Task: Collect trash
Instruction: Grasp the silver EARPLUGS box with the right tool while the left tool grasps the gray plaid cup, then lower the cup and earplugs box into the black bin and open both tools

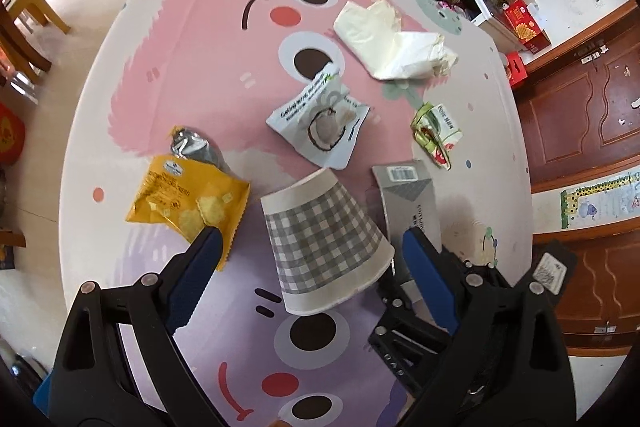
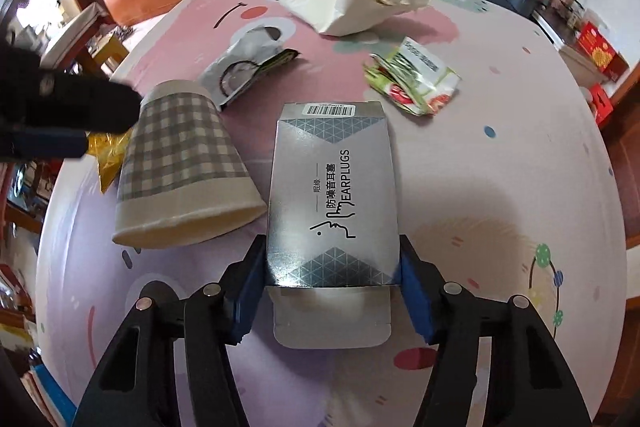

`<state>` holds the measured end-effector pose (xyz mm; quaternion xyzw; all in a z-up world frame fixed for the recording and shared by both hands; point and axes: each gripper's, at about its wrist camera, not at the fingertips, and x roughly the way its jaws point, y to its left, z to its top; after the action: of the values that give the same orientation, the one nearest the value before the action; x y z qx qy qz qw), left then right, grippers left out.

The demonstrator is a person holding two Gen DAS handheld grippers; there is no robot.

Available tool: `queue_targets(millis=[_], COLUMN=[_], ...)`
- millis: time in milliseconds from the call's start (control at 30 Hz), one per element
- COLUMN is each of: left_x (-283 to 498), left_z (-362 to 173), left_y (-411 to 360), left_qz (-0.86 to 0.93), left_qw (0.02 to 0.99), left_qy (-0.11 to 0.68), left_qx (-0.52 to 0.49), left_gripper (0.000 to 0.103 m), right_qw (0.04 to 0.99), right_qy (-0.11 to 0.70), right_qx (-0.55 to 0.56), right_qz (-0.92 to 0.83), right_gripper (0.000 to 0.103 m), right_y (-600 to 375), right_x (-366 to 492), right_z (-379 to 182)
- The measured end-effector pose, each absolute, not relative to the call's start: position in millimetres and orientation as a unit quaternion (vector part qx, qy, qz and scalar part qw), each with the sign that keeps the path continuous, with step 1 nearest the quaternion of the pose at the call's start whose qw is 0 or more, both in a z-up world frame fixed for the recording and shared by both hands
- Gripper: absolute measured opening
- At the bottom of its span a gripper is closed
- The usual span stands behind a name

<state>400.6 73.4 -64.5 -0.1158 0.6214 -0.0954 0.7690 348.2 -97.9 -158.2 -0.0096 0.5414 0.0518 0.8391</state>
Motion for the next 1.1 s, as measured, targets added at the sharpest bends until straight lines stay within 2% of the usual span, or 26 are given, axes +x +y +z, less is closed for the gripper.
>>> queue_targets(millis=[333, 567, 767, 800, 900, 967, 1100], left_x=[389, 390, 392, 392, 392, 390, 381], left_z=[-87, -113, -132, -132, -132, -127, -110], left_y=[71, 73, 69, 67, 60, 55, 45], left_qz=[-0.118, -0.113, -0.126, -0.133, -0.149, -0.157, -0.165], left_qw=[0.749, 0.725, 0.713, 0.715, 0.716, 0.725, 0.747], left_qy=[0.639, 0.658, 0.661, 0.658, 0.654, 0.645, 0.627], left_qx=[-0.132, -0.169, -0.195, -0.197, -0.195, -0.183, -0.146], left_gripper=[0.089, 0.084, 0.066, 0.055, 0.044, 0.030, 0.021], right_qw=[0.840, 0.840, 0.837, 0.837, 0.839, 0.841, 0.846], right_qy=[0.541, 0.540, 0.544, 0.544, 0.540, 0.536, 0.528], right_qx=[0.013, 0.025, 0.051, 0.056, 0.067, 0.072, 0.074], right_qz=[0.044, 0.034, 0.021, 0.017, 0.011, 0.008, 0.007], right_gripper=[0.061, 0.061, 0.060, 0.060, 0.060, 0.060, 0.060], right_y=[-126, -128, -134, -136, -138, -138, -137], right_x=[326, 320, 312, 310, 302, 296, 277], right_z=[-157, -158, -157, -156, -150, -144, -131])
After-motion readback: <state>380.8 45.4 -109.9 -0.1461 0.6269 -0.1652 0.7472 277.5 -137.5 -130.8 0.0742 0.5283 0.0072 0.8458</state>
